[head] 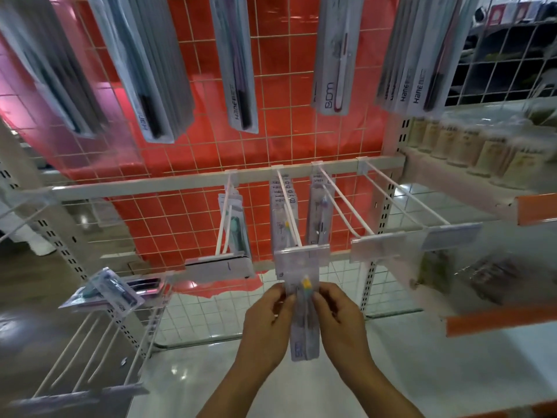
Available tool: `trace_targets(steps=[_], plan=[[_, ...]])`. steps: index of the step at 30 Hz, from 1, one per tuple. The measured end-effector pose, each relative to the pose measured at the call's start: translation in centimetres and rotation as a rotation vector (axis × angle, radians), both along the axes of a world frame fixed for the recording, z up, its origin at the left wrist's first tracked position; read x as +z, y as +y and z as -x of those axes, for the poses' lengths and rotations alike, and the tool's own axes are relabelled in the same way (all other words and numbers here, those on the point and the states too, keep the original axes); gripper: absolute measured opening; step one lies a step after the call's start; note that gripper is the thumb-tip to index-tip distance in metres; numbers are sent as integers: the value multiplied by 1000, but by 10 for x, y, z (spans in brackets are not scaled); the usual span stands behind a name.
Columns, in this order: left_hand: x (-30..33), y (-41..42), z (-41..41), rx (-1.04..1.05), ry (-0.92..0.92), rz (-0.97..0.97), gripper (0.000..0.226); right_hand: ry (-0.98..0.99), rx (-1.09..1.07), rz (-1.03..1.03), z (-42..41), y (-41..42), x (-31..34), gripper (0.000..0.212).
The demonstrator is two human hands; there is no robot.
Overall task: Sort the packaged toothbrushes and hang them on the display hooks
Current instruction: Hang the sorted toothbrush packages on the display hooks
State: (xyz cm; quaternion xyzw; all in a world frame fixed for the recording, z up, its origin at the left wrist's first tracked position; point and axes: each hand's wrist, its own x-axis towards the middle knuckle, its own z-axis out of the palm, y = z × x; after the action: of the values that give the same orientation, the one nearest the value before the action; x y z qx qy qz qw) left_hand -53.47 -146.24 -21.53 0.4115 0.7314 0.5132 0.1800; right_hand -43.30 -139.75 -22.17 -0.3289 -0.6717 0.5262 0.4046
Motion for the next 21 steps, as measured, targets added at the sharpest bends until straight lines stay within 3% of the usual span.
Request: trace_targets(steps=[6, 12, 17, 21], plan=[[5, 6, 5, -26, -40, -98, 37, 49, -22, -23, 9, 5, 1, 20], [1, 8, 9, -41, -36, -117, 29, 68, -54, -39, 13, 5, -3, 23], [-2, 10, 15, -41, -64, -115, 38, 67, -59, -43, 20, 6, -5, 22], [5, 16, 24, -29, -46, -83, 25, 25, -62, -57, 30, 12, -5, 25]])
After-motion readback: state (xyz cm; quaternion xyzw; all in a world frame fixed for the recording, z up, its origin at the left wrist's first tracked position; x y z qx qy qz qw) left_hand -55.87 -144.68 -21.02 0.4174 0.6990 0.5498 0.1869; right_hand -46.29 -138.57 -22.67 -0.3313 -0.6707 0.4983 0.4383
